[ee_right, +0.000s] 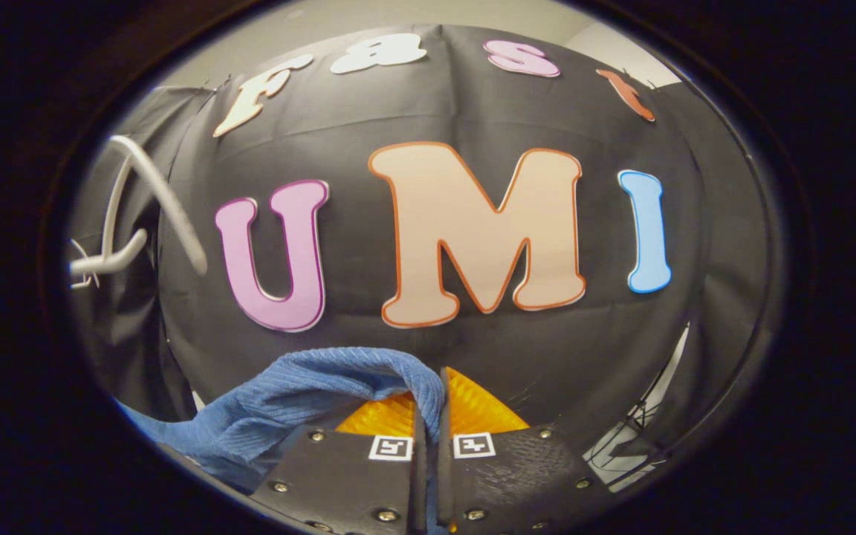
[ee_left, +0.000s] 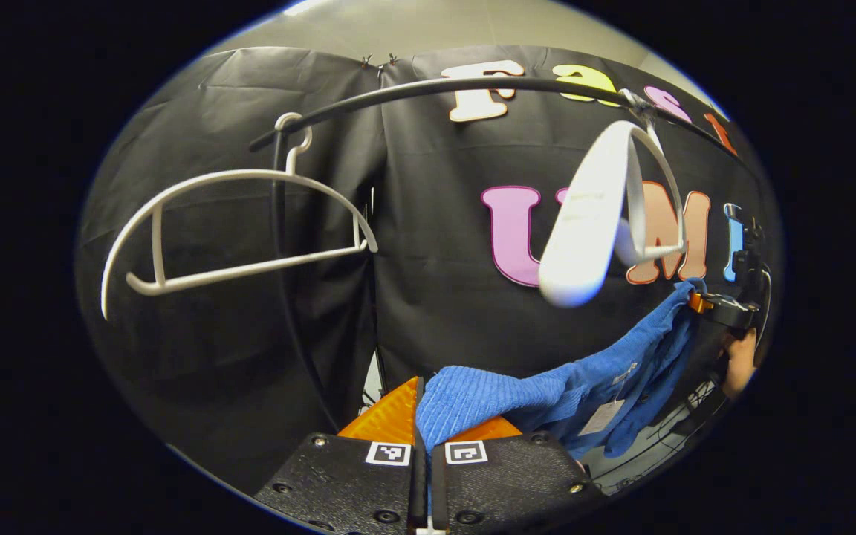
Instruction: Grasp the clothes on the hanger with both hands and then place them into the laundry hamper below.
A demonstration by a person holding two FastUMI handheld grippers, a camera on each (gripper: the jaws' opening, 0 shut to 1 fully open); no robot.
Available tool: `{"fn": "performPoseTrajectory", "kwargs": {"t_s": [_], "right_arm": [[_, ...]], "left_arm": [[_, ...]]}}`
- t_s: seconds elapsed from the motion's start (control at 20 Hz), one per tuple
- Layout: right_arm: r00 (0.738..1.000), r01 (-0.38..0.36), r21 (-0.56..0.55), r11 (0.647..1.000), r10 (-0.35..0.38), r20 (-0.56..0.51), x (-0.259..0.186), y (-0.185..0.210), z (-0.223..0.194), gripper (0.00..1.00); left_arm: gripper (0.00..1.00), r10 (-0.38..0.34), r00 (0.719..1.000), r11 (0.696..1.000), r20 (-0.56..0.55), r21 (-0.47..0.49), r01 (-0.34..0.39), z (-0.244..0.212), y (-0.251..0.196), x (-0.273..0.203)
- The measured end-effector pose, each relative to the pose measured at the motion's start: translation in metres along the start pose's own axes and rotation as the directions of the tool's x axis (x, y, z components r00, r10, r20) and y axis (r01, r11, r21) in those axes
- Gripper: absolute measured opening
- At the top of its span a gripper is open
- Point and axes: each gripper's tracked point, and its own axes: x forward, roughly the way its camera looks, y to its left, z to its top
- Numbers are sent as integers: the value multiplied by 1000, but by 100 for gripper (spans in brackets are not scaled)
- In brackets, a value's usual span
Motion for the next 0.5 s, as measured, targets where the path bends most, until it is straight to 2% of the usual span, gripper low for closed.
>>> {"fn": "performPoseTrajectory", "kwargs": {"t_s": [0.2,0.5], "right_arm": [[998,23,-42,999,-26,-59,-17,-15,-34,6],[988,12,-90,996,-26,-154,-58,-25,-83,6]], "left_arm": [[3,-9,999,1000,-46,-1,9,-25,-6,8],[3,-24,994,1000,-108,17,26,-61,-6,13]]}}
